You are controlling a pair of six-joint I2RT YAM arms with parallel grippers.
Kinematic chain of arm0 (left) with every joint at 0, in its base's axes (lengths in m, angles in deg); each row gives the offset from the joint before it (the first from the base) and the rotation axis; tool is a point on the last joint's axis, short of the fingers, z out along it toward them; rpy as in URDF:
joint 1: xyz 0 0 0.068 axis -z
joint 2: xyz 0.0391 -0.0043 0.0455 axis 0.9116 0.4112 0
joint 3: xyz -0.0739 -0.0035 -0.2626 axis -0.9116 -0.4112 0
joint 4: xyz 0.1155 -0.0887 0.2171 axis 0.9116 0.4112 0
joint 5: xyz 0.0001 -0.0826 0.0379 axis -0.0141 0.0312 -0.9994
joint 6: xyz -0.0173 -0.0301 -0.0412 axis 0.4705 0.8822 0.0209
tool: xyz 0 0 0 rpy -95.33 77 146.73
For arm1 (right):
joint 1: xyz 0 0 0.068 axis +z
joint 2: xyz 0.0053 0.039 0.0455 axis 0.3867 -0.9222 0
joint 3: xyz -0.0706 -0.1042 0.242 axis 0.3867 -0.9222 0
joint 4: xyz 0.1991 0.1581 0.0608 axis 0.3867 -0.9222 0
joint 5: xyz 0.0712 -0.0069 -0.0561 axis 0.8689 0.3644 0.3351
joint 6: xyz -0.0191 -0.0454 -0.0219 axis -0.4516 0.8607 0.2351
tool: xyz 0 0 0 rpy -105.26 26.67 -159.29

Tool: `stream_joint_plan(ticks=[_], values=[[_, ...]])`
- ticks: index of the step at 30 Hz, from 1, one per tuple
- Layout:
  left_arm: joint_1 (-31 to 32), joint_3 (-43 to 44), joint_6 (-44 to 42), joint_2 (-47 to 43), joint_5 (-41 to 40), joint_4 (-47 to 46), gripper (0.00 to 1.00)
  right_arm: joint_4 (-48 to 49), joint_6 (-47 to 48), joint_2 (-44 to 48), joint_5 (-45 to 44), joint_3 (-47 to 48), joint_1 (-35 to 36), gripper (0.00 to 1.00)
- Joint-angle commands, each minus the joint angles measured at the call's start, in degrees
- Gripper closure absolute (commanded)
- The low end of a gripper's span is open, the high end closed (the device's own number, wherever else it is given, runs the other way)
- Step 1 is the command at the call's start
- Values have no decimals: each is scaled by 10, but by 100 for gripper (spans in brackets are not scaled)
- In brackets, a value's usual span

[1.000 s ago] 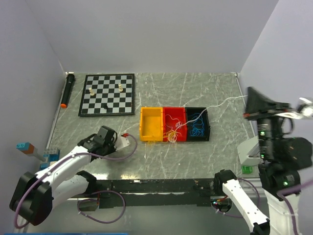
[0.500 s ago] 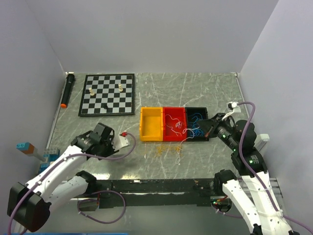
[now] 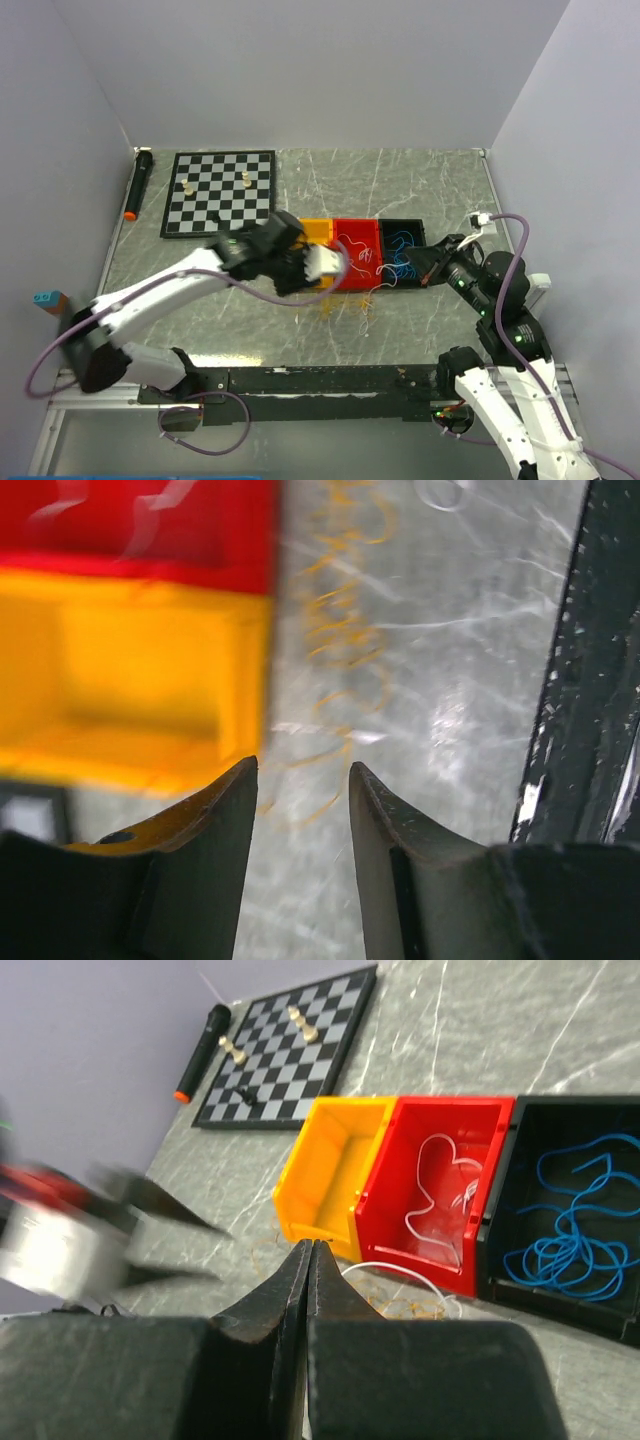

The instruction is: Untangle the cables

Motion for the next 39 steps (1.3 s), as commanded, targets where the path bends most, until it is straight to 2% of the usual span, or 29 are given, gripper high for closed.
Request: stream_joint_plan(ticks=[1, 6, 13, 18, 27, 32, 36, 39], values=[[41, 8, 24, 94, -1, -54, 54, 9, 10, 14, -23, 38, 5, 100], [54, 35, 51, 185, -14, -101, 56, 3, 16, 32, -18, 41, 5, 100], [82, 104, 68, 263, 24, -84, 55, -15, 26, 50, -16, 41, 4, 100], [96, 123, 77, 293, 46, -69, 55, -23, 35, 60, -19, 43, 5, 100], [99, 83, 106, 301, 31, -133, 54, -44, 37, 77, -41, 47, 4, 100], [99, 49, 94, 291, 48, -159, 75, -53, 39, 76, -60, 56, 4, 100], [99, 19, 96, 284, 44, -178, 84, -66, 45, 75, -85, 70, 4, 100], [99, 0, 99, 270, 37, -197, 94, -82, 49, 71, -118, 78, 5, 100]])
